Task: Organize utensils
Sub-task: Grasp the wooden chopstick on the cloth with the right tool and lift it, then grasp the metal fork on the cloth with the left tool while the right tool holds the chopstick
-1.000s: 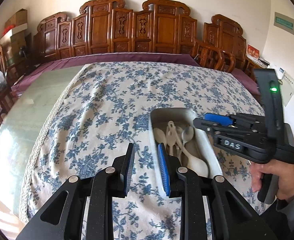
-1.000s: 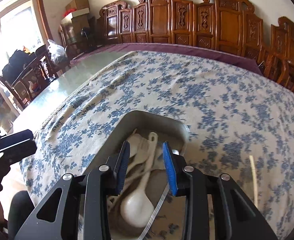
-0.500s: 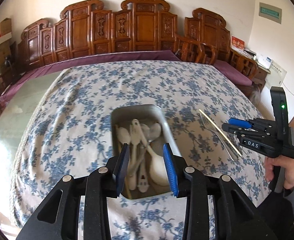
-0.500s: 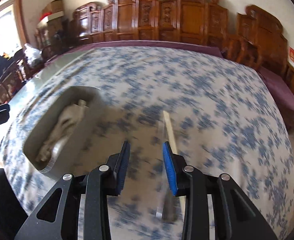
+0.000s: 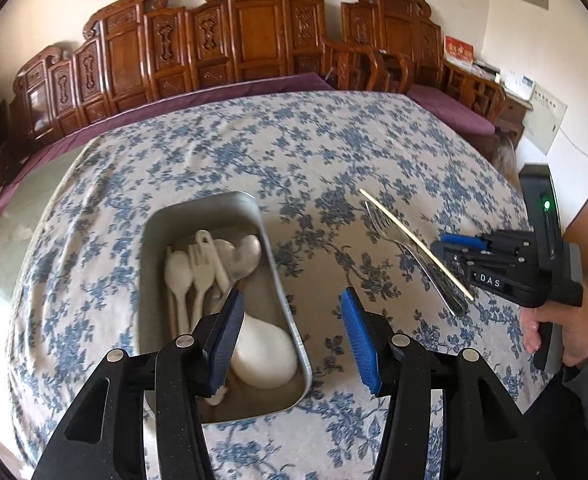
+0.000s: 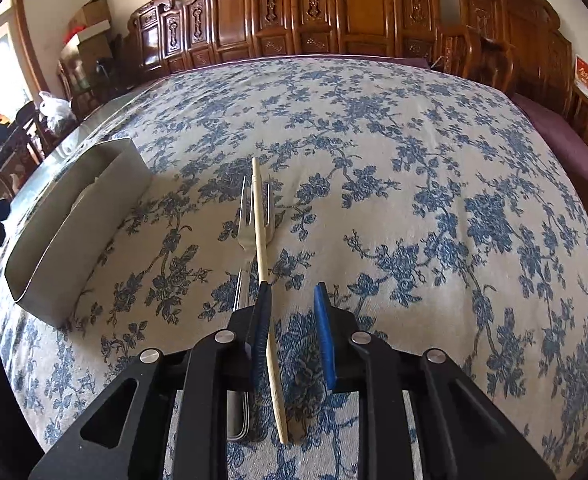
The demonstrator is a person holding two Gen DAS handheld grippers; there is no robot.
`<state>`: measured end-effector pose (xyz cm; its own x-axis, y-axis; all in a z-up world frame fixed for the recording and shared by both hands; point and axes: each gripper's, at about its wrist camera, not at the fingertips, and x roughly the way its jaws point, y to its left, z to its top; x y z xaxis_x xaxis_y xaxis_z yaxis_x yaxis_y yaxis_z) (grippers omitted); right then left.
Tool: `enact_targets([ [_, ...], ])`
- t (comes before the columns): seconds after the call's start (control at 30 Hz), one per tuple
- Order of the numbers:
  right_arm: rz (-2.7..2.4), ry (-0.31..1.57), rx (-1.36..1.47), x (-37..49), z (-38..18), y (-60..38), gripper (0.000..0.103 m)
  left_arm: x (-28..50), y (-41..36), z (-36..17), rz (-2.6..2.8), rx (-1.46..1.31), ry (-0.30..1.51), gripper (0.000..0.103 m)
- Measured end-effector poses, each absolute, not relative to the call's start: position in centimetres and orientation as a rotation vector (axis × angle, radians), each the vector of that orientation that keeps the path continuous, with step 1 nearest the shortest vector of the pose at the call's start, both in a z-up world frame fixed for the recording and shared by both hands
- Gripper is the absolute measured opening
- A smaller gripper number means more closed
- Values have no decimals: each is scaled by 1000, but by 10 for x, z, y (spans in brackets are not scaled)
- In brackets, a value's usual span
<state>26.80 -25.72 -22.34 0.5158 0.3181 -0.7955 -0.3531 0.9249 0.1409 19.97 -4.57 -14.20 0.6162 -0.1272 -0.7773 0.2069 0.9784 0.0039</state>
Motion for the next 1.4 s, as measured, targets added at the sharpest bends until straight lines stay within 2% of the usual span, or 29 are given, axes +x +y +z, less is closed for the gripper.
enact_targets([
  [0.3,458,932,-85,268,-222,-246,19,213,-71,-152,-210,128,907,48],
  [0.43,456,950,-102,270,-227,-247,8,217,-78,-155,-210,145,912,48],
  [0.87,475,869,40,274,-201,-284,6,232,-108,-172,-221,172,937,48],
  [0.9,465,865,46,275,-201,-289,6,235,-111,-174,-221,175,941,52],
  [0.93,457,866,50,276,-202,-293,6,237,-115,-176,-221,177,940,64],
  [0.97,444,869,58,278,-203,-299,6,238,-119,-177,-225,178,933,67],
  [1.4,359,881,150,294,-211,-338,6,271,-167,-206,-235,166,993,70],
])
